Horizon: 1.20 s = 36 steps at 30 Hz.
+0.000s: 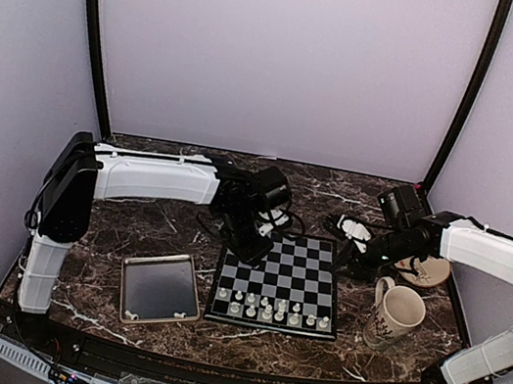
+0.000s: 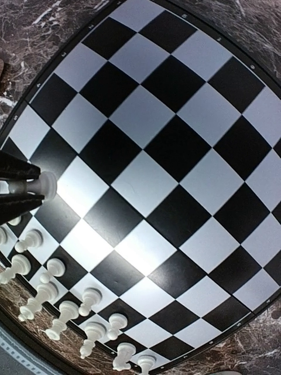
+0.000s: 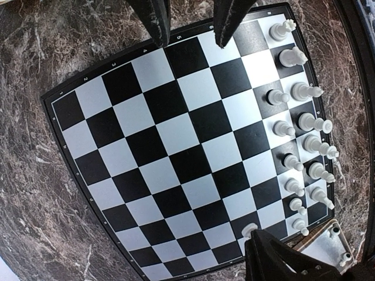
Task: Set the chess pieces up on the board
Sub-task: Place the pawn on the chessboard, then pick up the pawn from the chessboard.
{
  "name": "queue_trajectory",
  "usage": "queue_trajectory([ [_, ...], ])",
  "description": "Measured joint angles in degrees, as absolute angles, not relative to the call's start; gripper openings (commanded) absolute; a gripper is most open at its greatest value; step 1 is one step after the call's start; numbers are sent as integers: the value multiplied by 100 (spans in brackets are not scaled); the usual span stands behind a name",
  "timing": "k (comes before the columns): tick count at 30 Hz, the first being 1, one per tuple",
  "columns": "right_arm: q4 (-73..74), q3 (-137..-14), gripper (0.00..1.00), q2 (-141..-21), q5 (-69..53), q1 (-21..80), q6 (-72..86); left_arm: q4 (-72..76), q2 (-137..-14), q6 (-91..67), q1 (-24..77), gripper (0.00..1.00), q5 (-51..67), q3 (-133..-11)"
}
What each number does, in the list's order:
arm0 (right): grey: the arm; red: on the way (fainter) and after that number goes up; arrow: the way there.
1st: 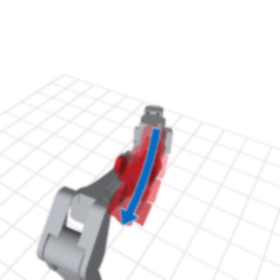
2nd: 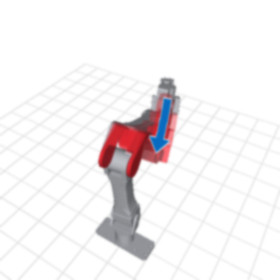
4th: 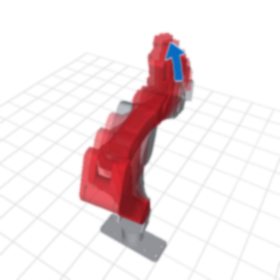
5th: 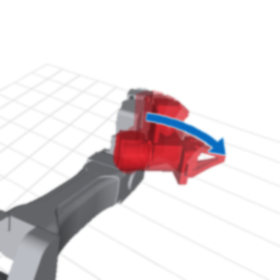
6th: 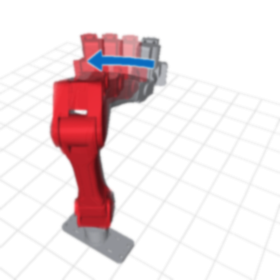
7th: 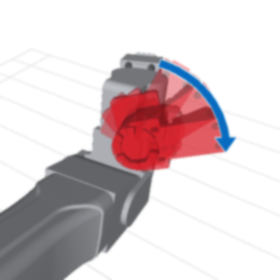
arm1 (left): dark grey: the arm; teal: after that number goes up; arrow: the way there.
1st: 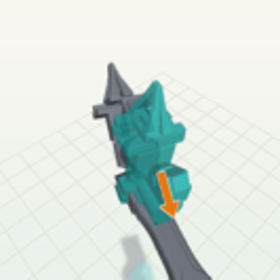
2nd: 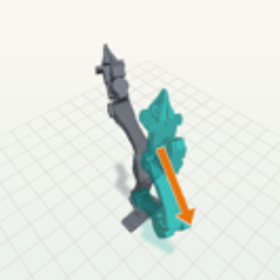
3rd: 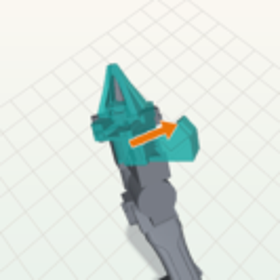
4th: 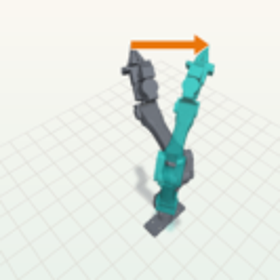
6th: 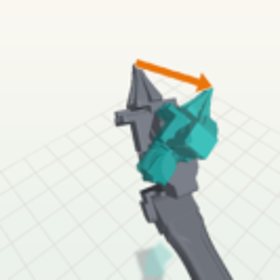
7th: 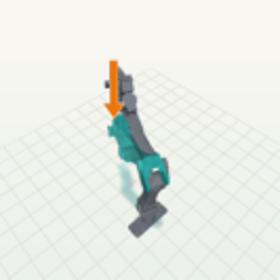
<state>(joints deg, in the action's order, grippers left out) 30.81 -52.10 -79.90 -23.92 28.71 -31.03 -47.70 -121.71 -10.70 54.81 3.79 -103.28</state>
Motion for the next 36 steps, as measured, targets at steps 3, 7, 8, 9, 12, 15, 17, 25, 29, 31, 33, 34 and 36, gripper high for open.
queue_trajectory([
  [3, 3081, -5210, 27, -7990, -2375, 2871, -3100, -4783, -12342, -1020, 5559, 4, 362, -10532],
  [7, 3081, -5210, 27, -7990, -2368, 2871, -3100, -4801, -12529, -967, 5616, 4, 357, -10659],
  [8, 3081, -5210, 27, -7990, -2364, 2871, -3100, -4805, -12569, -963, 5618, 4, 360, -10669],
  [9, 3081, -5210, 27, -7990, -2359, 2871, -3100, -4805, -12602, -961, 5618, 4, 364, -10674],
  [12, 3081, -5210, 27, -7990, -2349, 2871, -3100, -4805, -12707, -961, 5627, 7, 381, -10680],
  [15, 3081, -5210, 27, -7990, -2331, 2871, -3100, -4805, -12792, -961, 5627, 12, 395, -10685],
  [17, 3081, -5210, 27, -7990, -2329, 2871, -3100, -4807, -12825, -956, 5627, 16, 403, -10698],
  [25, 3107, -5225, 27, -7990, -2287, 2871, -3100, -5017, -12879, -875, 5642, 24, 386, -11118],
  [29, 3328, -5454, 28, -7999, -2290, 2871, -3131, -5129, -12831, -768, 5642, 26, 250, -11338],
  [31, 3483, -5706, 29, -8029, -2292, 2871, -3164, -5205, -12742, -703, 5625, 26, 121, -11321],
  [33, 3614, -6001, 30, -8093, -2294, 2871, -3201, -5212, -12534, -644, 5572, 27, -34, -11133],
  [34, 3664, -6130, 30, -8134, -2298, 2873, -3216, -5201, -12363, -628, 5537, 27, -108, -10958],
  [36, 3776, -6434, 30, -8274, -2300, 2919, -3234, -5135, -11946, -598, 5384, 27, -207, -10514],
])
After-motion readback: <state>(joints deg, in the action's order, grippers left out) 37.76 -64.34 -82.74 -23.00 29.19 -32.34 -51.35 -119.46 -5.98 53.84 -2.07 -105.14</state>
